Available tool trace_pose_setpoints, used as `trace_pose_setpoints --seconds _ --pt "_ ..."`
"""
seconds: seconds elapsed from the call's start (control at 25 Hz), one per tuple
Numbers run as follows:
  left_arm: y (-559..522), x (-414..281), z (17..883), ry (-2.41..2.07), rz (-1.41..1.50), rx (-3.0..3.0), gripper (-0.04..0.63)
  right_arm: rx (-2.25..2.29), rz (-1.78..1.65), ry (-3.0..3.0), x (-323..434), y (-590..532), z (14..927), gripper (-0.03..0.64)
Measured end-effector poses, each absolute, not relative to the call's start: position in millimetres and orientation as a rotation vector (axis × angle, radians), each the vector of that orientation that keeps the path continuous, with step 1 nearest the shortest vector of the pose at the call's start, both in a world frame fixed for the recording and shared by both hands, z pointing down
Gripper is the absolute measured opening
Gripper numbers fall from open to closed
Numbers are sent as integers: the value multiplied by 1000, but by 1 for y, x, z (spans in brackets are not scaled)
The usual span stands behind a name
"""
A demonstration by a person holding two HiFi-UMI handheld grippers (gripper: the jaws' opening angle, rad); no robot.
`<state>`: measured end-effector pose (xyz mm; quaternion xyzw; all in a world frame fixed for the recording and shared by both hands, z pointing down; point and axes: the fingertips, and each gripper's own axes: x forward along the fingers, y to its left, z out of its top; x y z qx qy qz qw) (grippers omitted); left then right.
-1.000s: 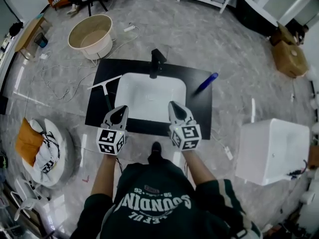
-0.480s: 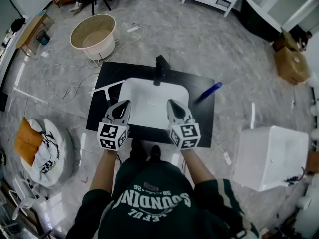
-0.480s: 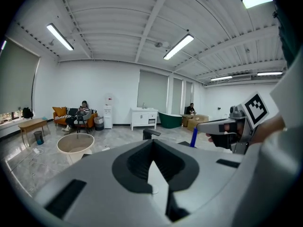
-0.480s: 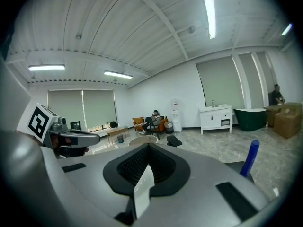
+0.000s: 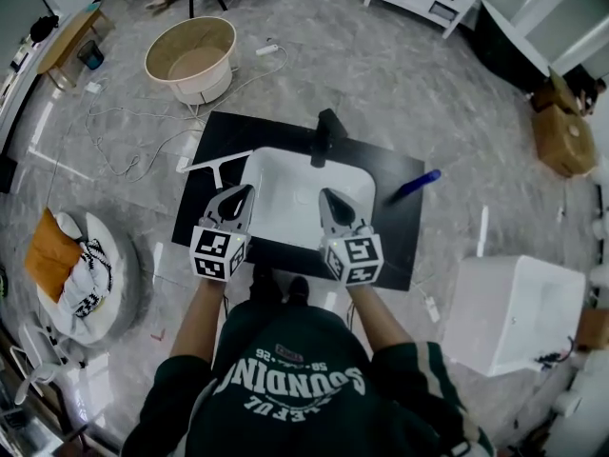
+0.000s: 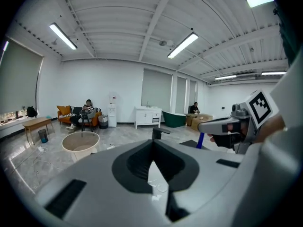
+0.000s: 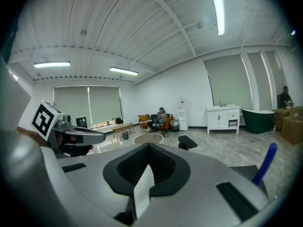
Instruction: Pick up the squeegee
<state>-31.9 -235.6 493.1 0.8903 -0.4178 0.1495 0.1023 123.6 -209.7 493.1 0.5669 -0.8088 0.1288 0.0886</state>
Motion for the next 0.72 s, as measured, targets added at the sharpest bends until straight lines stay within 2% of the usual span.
trace_pose_setpoints --seconds 0.72 --pt "-227 -142 536 -1479 462 2340 2 1360 389 -2520 19 -239 518 2"
